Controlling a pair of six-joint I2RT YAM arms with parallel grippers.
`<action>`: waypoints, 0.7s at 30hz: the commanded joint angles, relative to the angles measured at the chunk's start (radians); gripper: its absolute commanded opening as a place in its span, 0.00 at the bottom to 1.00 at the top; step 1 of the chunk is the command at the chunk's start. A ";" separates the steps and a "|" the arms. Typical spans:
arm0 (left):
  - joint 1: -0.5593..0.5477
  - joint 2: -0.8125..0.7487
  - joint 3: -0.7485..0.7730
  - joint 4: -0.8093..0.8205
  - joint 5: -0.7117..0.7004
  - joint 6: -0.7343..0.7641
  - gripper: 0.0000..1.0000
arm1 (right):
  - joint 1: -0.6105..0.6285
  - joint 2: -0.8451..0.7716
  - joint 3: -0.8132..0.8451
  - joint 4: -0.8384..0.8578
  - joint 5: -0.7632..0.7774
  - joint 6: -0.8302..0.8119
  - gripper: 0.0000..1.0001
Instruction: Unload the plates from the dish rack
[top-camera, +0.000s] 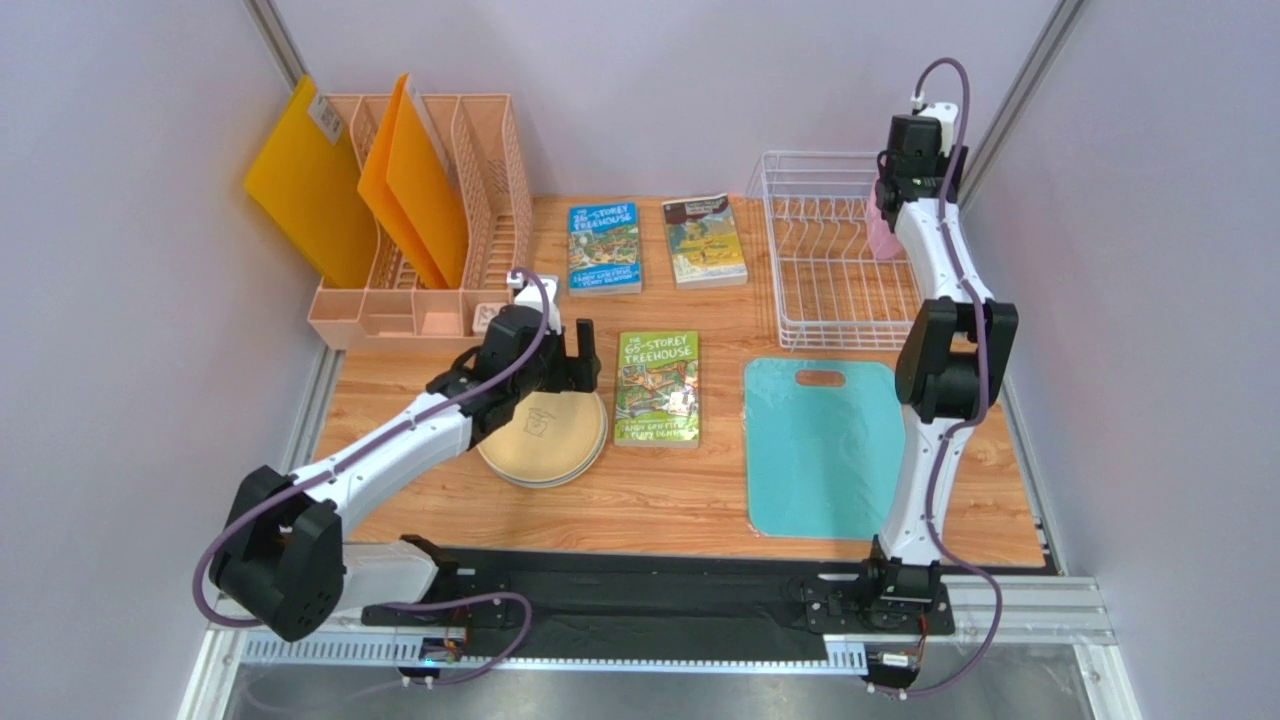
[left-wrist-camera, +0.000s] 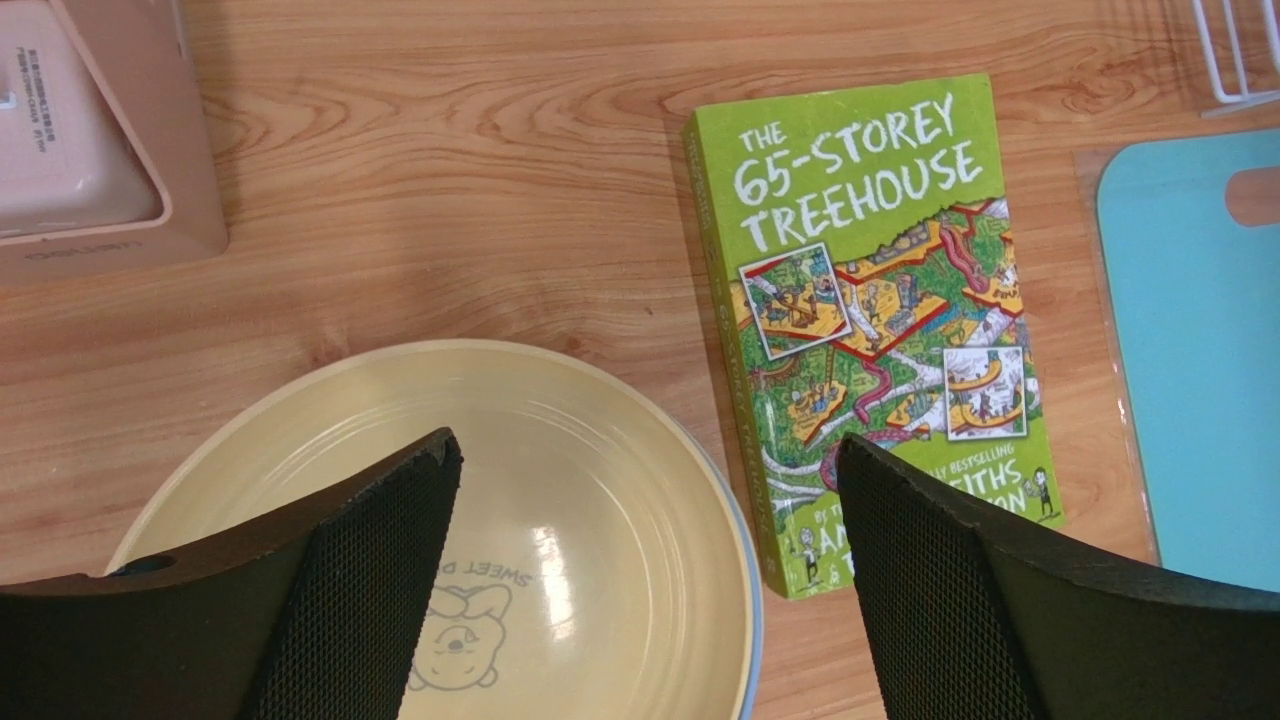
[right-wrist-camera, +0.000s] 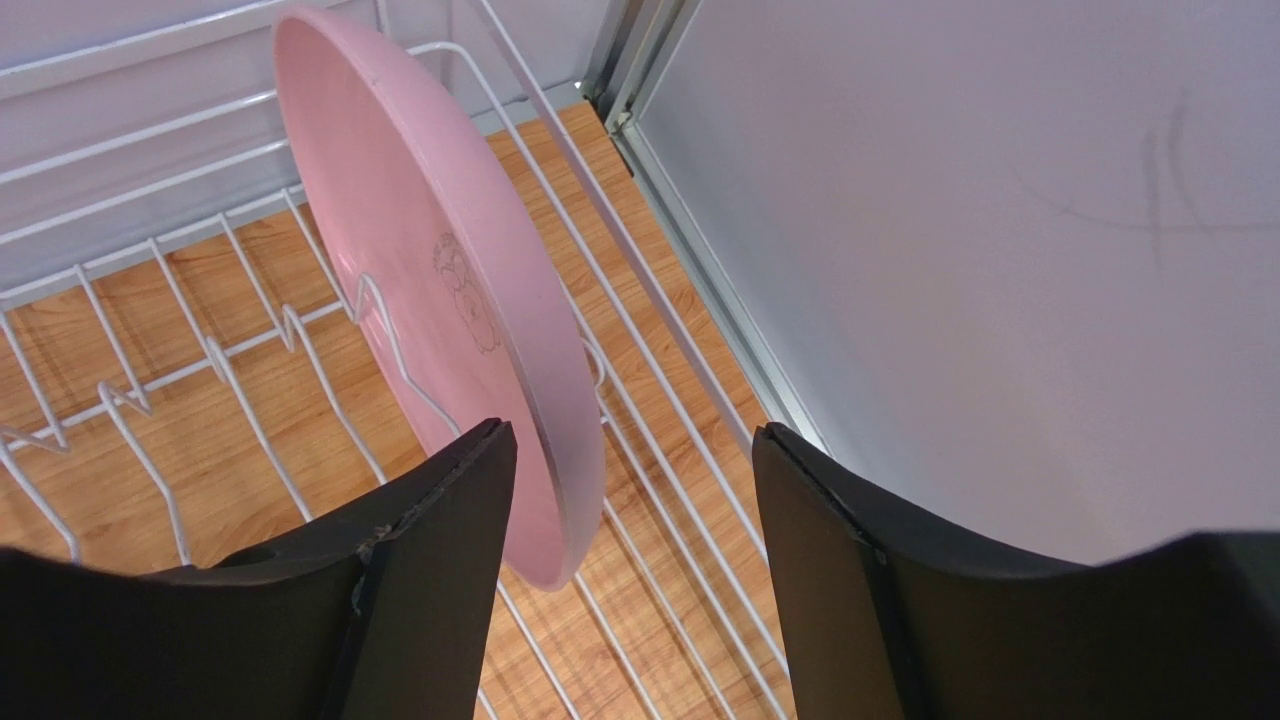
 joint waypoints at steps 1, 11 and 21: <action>-0.003 0.008 0.031 0.072 0.019 0.019 0.99 | -0.005 0.026 0.035 0.006 -0.028 -0.026 0.65; -0.003 0.024 0.026 0.077 0.020 0.014 0.99 | -0.008 0.084 0.077 -0.012 -0.079 -0.018 0.15; -0.003 0.034 0.028 0.066 -0.001 0.000 0.99 | 0.055 -0.015 -0.012 0.115 0.097 -0.122 0.00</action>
